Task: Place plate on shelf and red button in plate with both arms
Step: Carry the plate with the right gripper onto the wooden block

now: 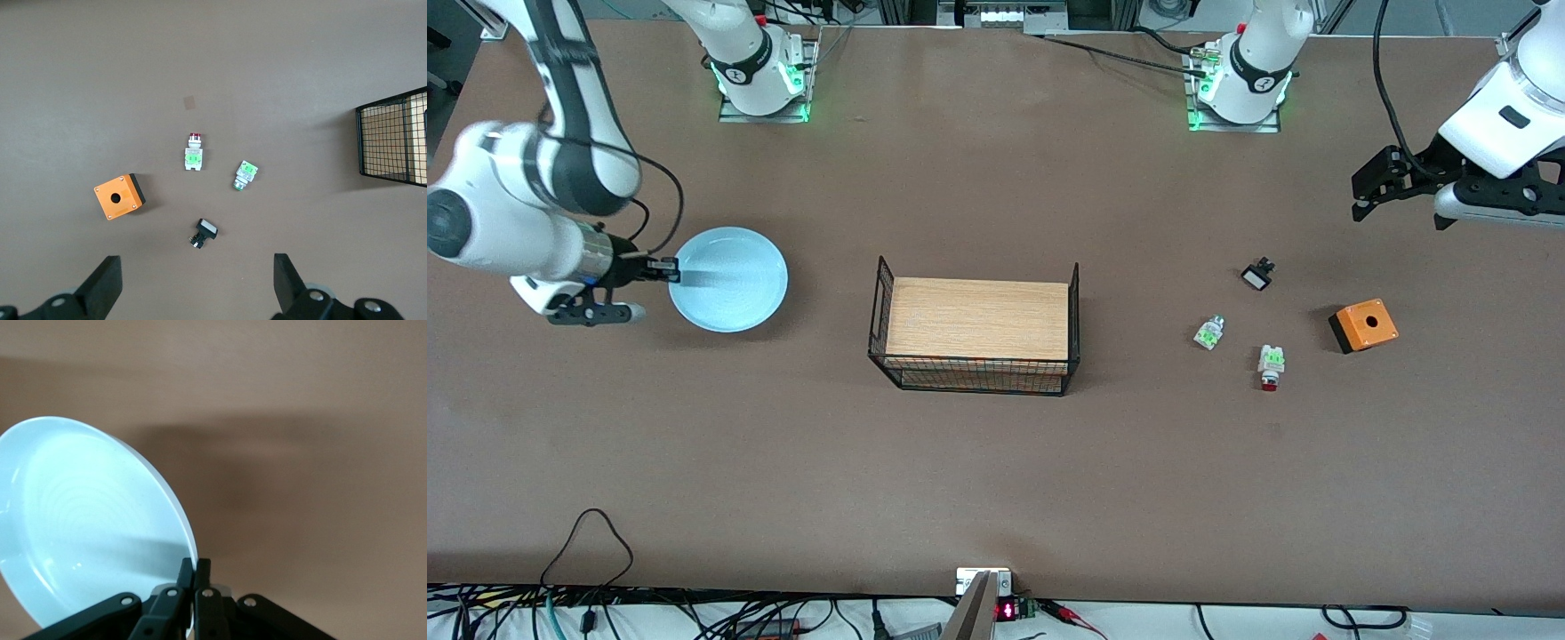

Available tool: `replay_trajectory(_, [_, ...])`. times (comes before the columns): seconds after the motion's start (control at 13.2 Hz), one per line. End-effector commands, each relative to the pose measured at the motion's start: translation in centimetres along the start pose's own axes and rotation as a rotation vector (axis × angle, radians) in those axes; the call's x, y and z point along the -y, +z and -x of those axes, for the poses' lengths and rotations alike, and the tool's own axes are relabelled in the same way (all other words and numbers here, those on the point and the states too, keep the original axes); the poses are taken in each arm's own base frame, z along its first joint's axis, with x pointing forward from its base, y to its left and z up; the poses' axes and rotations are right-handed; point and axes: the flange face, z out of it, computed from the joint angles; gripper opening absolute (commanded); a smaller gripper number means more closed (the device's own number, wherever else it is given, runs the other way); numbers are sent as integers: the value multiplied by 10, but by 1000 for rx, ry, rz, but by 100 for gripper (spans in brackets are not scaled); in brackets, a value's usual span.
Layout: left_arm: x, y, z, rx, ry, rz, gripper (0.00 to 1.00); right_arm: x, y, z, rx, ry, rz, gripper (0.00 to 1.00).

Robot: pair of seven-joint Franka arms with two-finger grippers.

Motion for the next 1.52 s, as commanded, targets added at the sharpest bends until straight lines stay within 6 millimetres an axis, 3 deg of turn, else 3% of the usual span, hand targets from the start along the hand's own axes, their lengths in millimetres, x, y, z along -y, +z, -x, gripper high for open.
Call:
replay_trajectory(0.0, [7, -2, 2, 5, -18, 10, 100, 20, -69, 7, 12, 93, -57, 0])
replay_trajectory(0.23, [12, 1, -1, 5, -23, 6, 100, 86, -120, 18, 29, 274, -136, 0])
replay_trajectory(0.38, [12, 5, -3, 14, -20, -1, 100, 148, -135, 28, 12, 383, -126, 0])
replay_trajectory(0.53, [16, 6, -4, 11, -26, 1, 100, 205, -137, 41, 10, 479, -116, 0])
replay_trajectory(0.76, [25, 14, -13, -10, -40, 2, 100, 279, -120, 58, 24, 621, -83, 0])
replay_trajectory(1.06, [17, 14, -15, -15, -15, 1, 100, 349, -90, 61, -17, 731, -111, 0])
replay_trajectory(1.21, [19, 23, -19, 2, -15, 3, 100, 371, -74, 51, -43, 757, -141, 0])
replay_trajectory(1.44, [16, 21, -18, 3, -11, 5, 100, 397, -48, 42, -64, 787, -169, 0])
